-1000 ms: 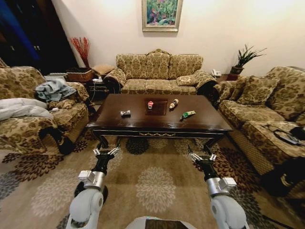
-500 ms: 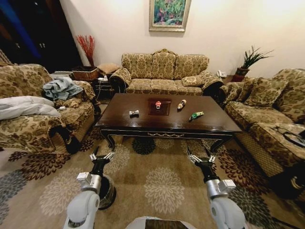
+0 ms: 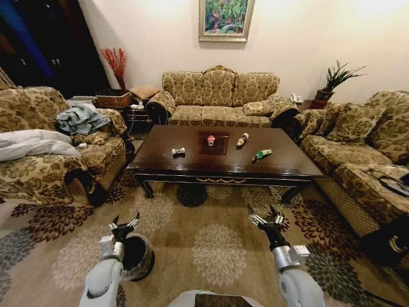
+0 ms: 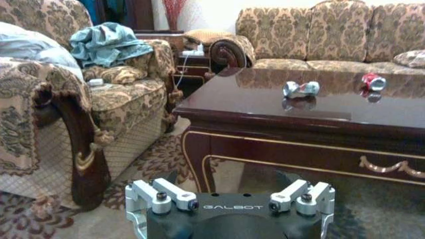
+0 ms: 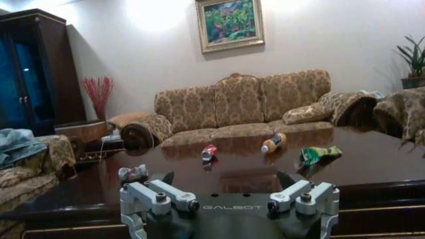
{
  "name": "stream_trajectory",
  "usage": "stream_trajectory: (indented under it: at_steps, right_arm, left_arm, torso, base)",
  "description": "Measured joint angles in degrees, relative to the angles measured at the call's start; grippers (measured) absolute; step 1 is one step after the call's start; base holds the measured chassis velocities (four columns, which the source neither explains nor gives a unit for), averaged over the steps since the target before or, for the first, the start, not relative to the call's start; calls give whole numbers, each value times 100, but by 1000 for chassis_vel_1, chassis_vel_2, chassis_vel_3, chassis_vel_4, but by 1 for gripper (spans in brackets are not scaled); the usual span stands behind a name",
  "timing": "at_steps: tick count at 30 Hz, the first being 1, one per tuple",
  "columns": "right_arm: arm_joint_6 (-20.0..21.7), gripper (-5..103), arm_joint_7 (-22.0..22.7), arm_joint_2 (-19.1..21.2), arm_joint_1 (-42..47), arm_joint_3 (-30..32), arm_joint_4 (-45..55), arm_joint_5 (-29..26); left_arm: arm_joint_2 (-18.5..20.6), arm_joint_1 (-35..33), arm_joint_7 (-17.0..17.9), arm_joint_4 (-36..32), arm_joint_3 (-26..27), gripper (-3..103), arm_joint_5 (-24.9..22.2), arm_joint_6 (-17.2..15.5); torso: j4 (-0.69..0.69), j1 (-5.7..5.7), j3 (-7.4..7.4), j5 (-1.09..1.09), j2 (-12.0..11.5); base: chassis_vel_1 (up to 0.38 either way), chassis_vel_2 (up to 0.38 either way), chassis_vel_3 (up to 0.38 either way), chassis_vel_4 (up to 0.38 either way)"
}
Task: Move to the front of the table and place the trash on the table into the trash bin.
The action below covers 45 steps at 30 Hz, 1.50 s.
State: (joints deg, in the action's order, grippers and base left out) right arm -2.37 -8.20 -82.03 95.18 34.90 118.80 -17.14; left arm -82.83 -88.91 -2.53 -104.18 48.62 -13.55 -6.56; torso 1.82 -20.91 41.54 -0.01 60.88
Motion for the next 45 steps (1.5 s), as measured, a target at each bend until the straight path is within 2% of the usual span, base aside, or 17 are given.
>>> stream_trajectory:
  at_steps: [13, 21, 23, 24, 28, 29, 31, 33, 36, 40, 45]
  right_arm:
    - [-175, 100, -59, -32, 36, 11, -50, 49]
    - [-259, 100, -62, -62, 40, -32, -110, 26]
    - [-297, 100, -63, -68, 51, -62, -153, 34]
    - [-297, 100, -63, -68, 51, -62, -153, 34]
    - [-353, 100, -101, -94, 119, -98, -298, 81]
    - [-353, 100, -101, -94, 119, -98, -298, 81]
    - [-388, 100, -133, -117, 163, -123, -379, 119]
    - [-394, 100, -135, -122, 172, -133, -395, 124]
    - [-449, 100, -130, -141, 215, -197, -470, 142]
    - [-476, 100, -130, -145, 227, -215, -503, 150]
    - [-497, 100, -141, -144, 224, -192, -538, 161]
  left_arm:
    - [-117, 25, -51, 14, -157, 98, 103, 16]
    - [-36, 107, -53, 481, -131, 98, 192, 61]
    - [126, 260, -57, 951, -119, 98, 300, 117]
    - [126, 260, -57, 951, -119, 98, 300, 117]
    - [504, 712, -49, 2236, -204, 98, 675, 235]
    - [504, 712, -49, 2236, -204, 98, 675, 235]
    - [630, 969, -41, 3047, -274, 98, 975, 348]
    - [652, 1020, -35, 3224, -283, 98, 1049, 378]
    - [762, 1263, 28, 4137, -291, 95, 1411, 499]
    - [808, 1385, 96, 4604, -239, 101, 1614, 507]
    - [847, 1446, 110, 4985, -222, 99, 1534, 429]
  torso:
    - [1, 0, 0, 1, 0]
    - [2, 0, 0, -2, 0]
    - [3, 0, -1, -2, 0]
    - [3, 0, -1, -2, 0]
    - [1, 0, 0, 2, 0]
    - [1, 0, 0, 2, 0]
    - [-1, 0, 0, 0, 0]
    - [-1, 0, 0, 0, 0]
    - [2, 0, 0, -1, 0]
    - [2, 0, 0, -2, 0]
    - [2, 0, 0, 1, 0]
  base:
    - [42, 29, -42, -31]
    - [169, 144, -173, -150]
    - [103, 87, -60, -79]
    - [103, 55, -44, -79]
    - [28, 15, -15, -27]
    - [0, 0, 0, 0]
    - [-23, -31, 12, 21]
    - [-46, -60, 24, 42]
    - [0, 0, 0, 0]
    - [0, 0, 0, 0]
    - [0, 0, 0, 0]
